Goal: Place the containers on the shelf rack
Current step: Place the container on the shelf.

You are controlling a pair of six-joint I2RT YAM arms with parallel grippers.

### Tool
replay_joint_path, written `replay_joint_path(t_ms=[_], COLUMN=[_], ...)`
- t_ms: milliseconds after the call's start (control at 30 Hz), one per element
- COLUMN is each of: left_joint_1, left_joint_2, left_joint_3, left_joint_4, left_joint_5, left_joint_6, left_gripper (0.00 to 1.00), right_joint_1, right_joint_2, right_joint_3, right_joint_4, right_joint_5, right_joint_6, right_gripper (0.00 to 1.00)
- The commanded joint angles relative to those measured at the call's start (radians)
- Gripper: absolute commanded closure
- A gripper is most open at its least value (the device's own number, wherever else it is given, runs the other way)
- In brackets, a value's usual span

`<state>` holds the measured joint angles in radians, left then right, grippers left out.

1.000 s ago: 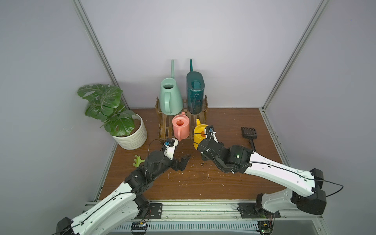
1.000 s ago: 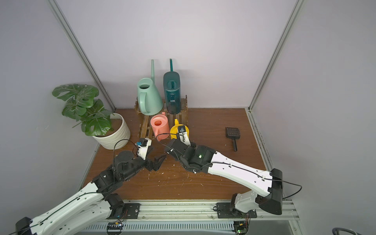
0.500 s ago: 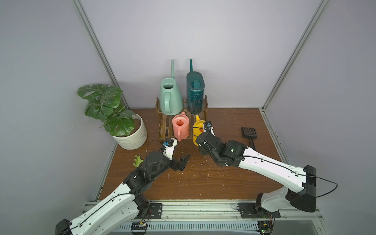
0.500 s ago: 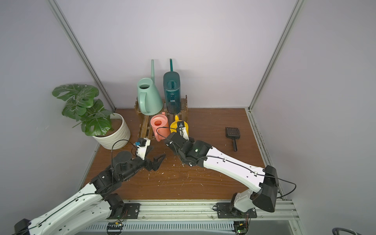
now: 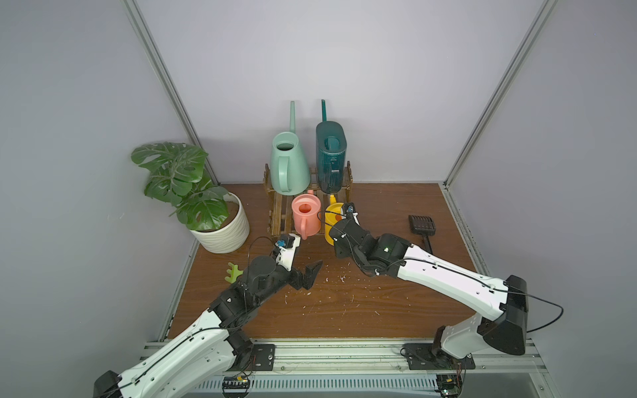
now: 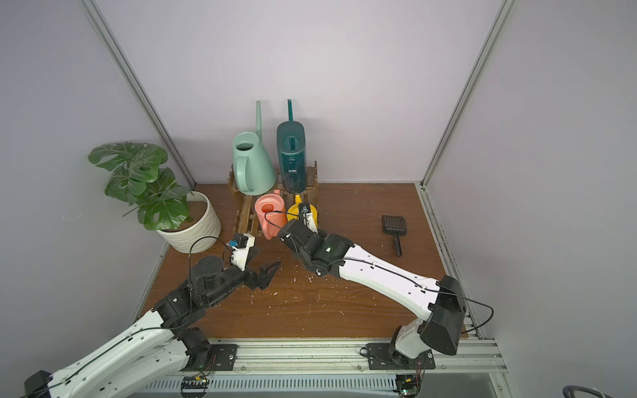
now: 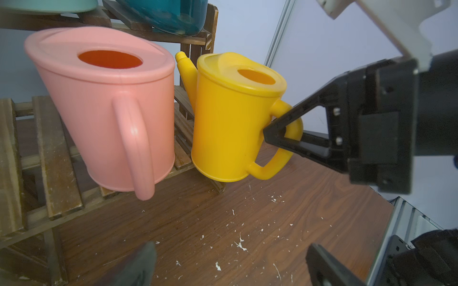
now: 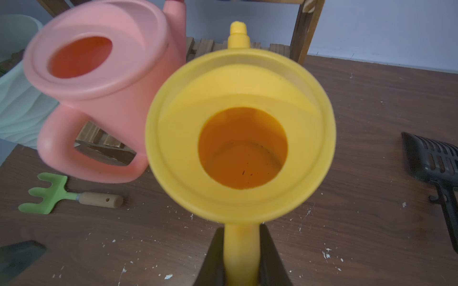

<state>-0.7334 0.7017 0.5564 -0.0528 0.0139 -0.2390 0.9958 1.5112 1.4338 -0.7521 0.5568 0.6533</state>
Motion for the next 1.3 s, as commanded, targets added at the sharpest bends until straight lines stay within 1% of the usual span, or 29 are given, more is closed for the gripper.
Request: replay_joint_path(t_ms=[0,667,1267], left_joint_1=[-0.003,-0.003,-0.004], left_joint_2=[-0.014,-0.014,-0.022], left_joint_3=[0.019,0.021,0.019], left_joint_4=[-0.018,-0.019,-0.032], left_joint_5=[-0.014,-0.019,-0.025], left_joint_6=[0.002,0.009,0.015], left_gripper=[0.03,0.03,0.03], right_joint_1=[-0.006,-0.053,-0.075], right_joint_2=[0.013,0.078,0.124], right_joint_3=[0.039,0.066,0.083], right_joint_4=[0.039,0.058,0.096], right_joint_5=[0.013,0.020,0.018], right_joint_6=[-0.009,-0.023,-0.037], right_gripper=[1.00,1.00,1.00])
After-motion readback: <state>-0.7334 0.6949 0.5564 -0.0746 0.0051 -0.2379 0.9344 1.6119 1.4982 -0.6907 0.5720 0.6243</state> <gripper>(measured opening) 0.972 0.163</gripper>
